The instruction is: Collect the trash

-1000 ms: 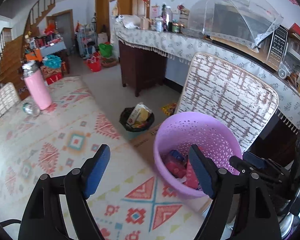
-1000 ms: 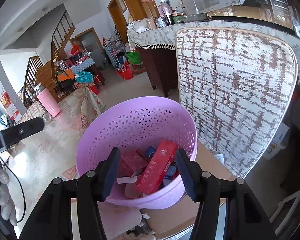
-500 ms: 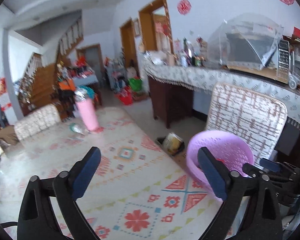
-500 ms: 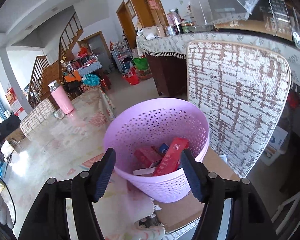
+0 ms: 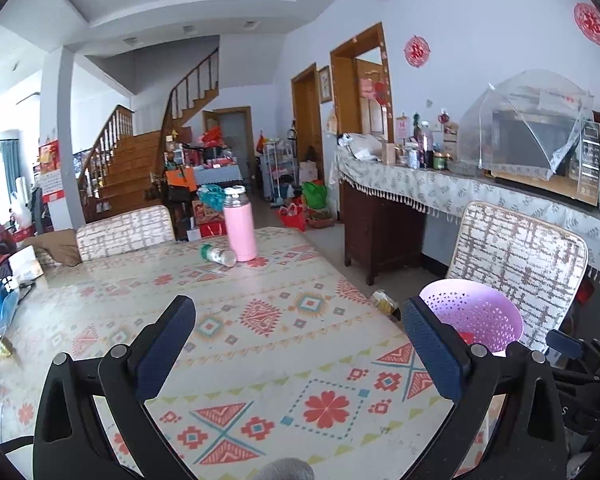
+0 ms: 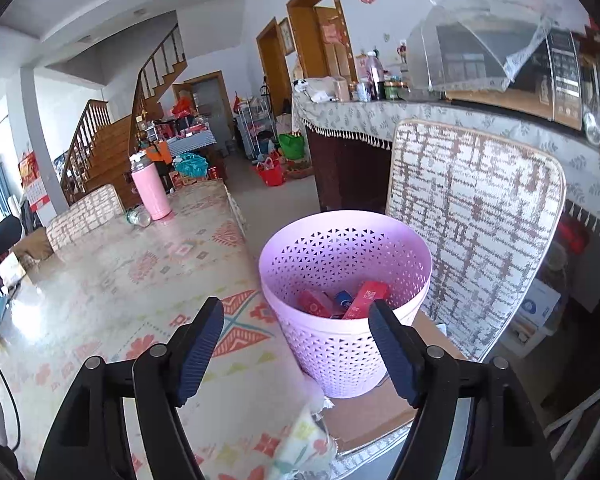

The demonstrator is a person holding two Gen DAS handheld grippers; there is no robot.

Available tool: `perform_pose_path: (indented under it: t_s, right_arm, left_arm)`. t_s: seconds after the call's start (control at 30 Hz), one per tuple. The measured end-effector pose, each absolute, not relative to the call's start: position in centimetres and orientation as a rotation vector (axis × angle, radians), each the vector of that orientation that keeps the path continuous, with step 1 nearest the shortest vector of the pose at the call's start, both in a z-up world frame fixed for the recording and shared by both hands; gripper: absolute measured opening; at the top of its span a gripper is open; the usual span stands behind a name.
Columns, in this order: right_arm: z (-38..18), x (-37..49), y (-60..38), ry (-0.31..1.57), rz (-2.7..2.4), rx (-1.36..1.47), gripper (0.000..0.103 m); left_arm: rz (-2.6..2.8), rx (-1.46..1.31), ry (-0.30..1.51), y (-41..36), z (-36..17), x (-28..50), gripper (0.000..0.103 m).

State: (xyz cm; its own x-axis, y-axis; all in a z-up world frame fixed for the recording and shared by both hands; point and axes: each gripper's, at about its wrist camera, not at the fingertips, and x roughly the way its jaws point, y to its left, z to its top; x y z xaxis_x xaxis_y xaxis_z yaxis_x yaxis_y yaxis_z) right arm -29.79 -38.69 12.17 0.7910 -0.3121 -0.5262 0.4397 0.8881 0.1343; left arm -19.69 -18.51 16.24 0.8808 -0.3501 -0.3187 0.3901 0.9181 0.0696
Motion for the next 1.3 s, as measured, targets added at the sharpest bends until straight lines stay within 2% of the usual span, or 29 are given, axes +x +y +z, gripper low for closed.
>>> perform_pose_path:
  t_s: [0.13,0.27,0.53,1.3]
  right_arm:
    - [12.5,-31.2,-36.9,0.476,-0.457,0.19,0.088]
    - [12.4,-32.6,-35.7,0.422,-0.519,0.127,0.097]
    - [11.0,-33.6,-36.3,0.528,-0.532,0.163,0.098]
    - [8.4,-32.9,-37.5,0.634,-0.527,0.217,0.098]
  left_arm:
    - [-0.392,0.142,0.293,-17.9,15.6,-20.9,0.103]
    - [-0.429,0.169,0.364,-18.3,14.0,-21.2,0.103]
    - [-0.474,0.183,0.522,-19.0,10.3,-20.9,0.103]
    - [-0.482,0.261,0.661,-21.4,6.7,-20.3,0.103]
